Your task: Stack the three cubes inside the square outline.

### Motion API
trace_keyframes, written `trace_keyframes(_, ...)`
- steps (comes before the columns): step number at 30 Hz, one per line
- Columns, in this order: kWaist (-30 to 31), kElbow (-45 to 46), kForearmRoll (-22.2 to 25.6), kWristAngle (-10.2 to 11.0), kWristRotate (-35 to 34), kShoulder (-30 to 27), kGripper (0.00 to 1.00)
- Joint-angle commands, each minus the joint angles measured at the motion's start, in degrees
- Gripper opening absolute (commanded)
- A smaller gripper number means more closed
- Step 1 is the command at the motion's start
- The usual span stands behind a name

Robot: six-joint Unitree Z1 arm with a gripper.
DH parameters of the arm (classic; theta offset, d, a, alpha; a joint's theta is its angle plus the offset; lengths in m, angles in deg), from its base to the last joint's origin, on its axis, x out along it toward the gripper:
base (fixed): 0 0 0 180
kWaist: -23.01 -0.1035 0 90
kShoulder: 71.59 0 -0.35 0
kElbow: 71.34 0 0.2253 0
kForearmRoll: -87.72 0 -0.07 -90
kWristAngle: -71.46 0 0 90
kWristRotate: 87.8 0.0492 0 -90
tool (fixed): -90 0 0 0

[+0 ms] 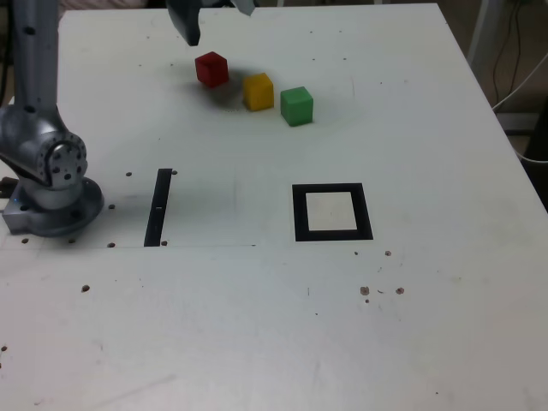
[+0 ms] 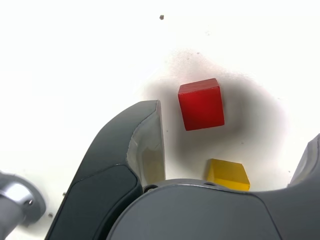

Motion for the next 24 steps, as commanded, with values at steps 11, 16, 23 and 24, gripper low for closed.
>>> trace_keyframes(11,-4.0,-2.0,6.7,-10.3,-1.5,0.5,0.95)
trace_keyframes(16,-4.7,-0.5,6.2,-11.9,-1.9,1.1,0.93)
trace_keyframes(23,-4.7,-0.1,2.5,-9.5,-2.4,2.8,0.93)
trace_keyframes(24,-4.7,-0.3,2.2,-9.3,-2.4,3.3,0.93)
